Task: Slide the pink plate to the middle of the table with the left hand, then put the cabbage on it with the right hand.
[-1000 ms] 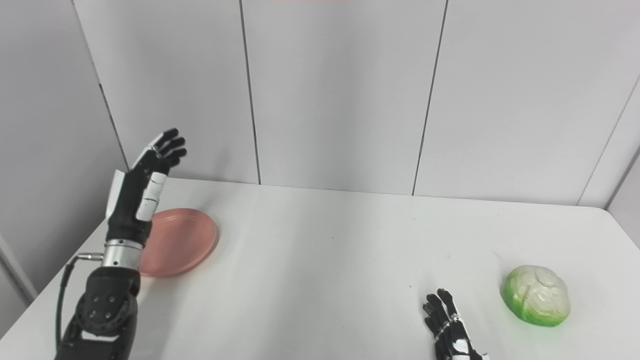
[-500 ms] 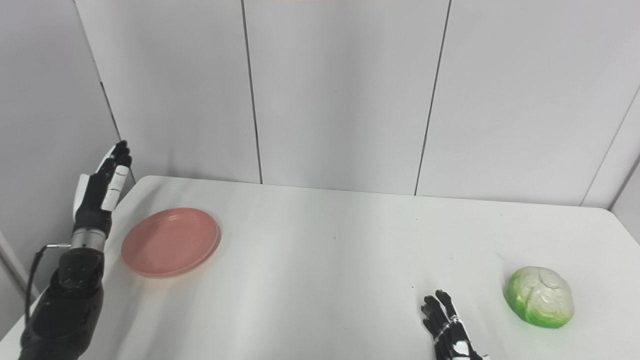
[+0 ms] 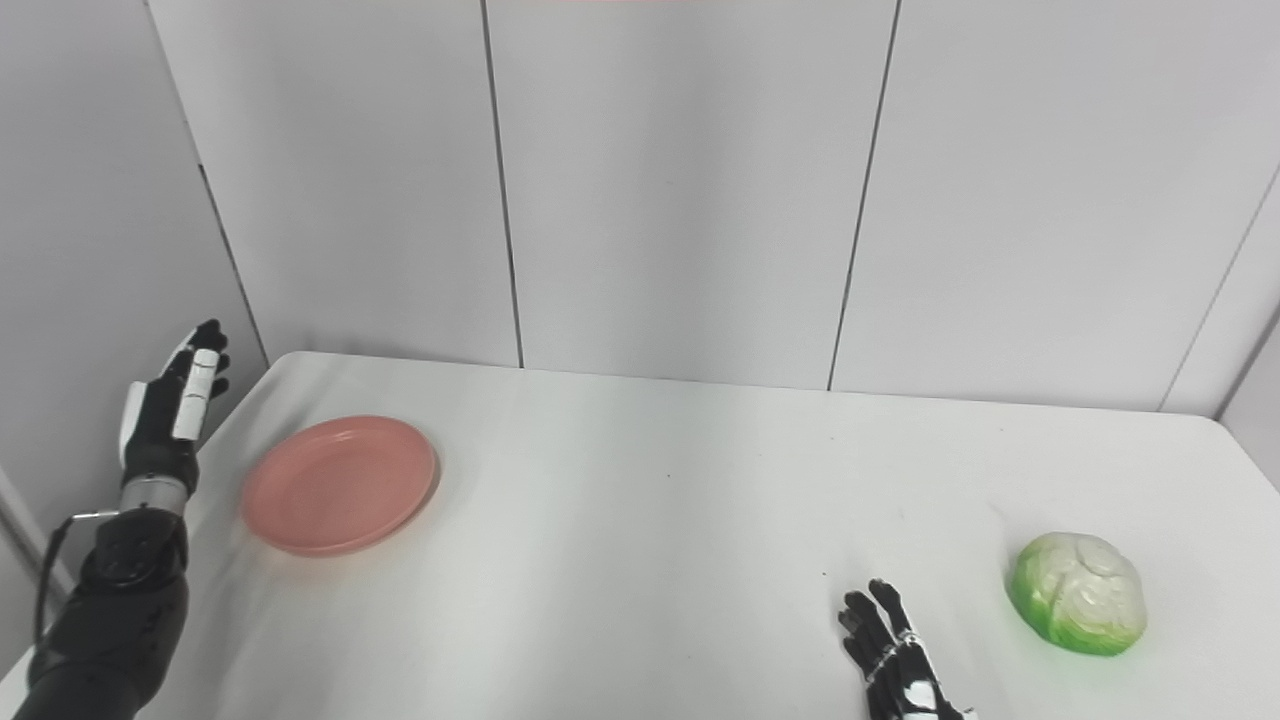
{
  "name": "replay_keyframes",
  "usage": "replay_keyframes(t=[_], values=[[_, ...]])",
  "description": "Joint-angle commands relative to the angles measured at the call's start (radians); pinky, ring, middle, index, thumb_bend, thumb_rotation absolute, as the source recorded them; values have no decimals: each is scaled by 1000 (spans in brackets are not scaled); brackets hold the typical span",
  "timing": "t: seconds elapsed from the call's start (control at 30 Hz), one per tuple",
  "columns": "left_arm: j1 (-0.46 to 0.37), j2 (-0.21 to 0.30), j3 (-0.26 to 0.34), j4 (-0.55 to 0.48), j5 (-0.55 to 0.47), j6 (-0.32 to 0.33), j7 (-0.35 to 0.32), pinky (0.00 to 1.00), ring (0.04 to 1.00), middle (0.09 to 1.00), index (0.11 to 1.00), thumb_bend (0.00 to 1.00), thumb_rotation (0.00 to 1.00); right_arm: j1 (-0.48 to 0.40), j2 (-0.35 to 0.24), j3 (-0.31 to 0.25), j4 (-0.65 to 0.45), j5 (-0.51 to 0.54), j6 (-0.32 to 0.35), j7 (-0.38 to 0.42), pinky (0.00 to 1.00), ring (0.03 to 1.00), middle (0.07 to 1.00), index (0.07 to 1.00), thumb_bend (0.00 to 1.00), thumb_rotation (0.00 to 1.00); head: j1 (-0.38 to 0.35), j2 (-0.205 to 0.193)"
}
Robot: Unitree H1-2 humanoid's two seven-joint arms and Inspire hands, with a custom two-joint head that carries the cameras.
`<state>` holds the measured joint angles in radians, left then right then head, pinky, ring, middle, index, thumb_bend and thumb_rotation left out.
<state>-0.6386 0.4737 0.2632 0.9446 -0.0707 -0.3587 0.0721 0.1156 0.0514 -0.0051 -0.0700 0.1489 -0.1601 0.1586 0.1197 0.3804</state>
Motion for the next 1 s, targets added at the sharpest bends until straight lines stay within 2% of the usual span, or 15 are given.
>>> replay_keyframes(t=[0.0,0.03,0.13,0.23,0.37,0.5,0.67,0.93,0.97], values=[[-26,21,0,9,-15,-41,-9,900,913,906,874,788,965,68,-20,10,26,-3,48,-1,931,889,876,911,795,1000,1,4],[-25,18,-2,21,-16,-43,-8,872,902,892,849,809,952,69,-20,10,24,-2,49,-1,932,889,876,911,794,1000,1,4],[-25,4,-4,60,-30,-55,-19,871,902,886,835,869,930,73,-19,10,17,-1,55,-3,930,888,875,909,789,1000,-1,8],[-29,-4,-7,89,-42,-65,-36,887,901,886,825,864,912,74,-20,11,14,0,57,-2,936,892,878,912,784,1000,-2,11],[-30,-12,-14,114,-57,-61,-69,894,903,891,825,793,916,74,-23,13,16,-3,53,0,937,890,877,917,779,1000,-2,11],[-22,-21,-23,110,-59,-58,-84,870,885,879,814,756,905,74,-22,14,11,-5,60,-2,935,889,877,916,784,1000,-6,16],[-9,-31,-28,91,-72,-51,-108,841,867,874,818,805,896,77,-19,16,4,-1,67,-2,941,889,876,916,781,1000,-12,22],[4,-49,-28,48,-103,-36,-157,834,853,861,812,781,891,76,-16,20,-4,-14,81,-11,923,883,865,901,789,1000,-19,29],[5,-51,-30,43,-102,-38,-159,805,842,860,809,766,903,76,-17,22,-5,-15,83,-12,927,883,865,900,785,1000,-19,29]])
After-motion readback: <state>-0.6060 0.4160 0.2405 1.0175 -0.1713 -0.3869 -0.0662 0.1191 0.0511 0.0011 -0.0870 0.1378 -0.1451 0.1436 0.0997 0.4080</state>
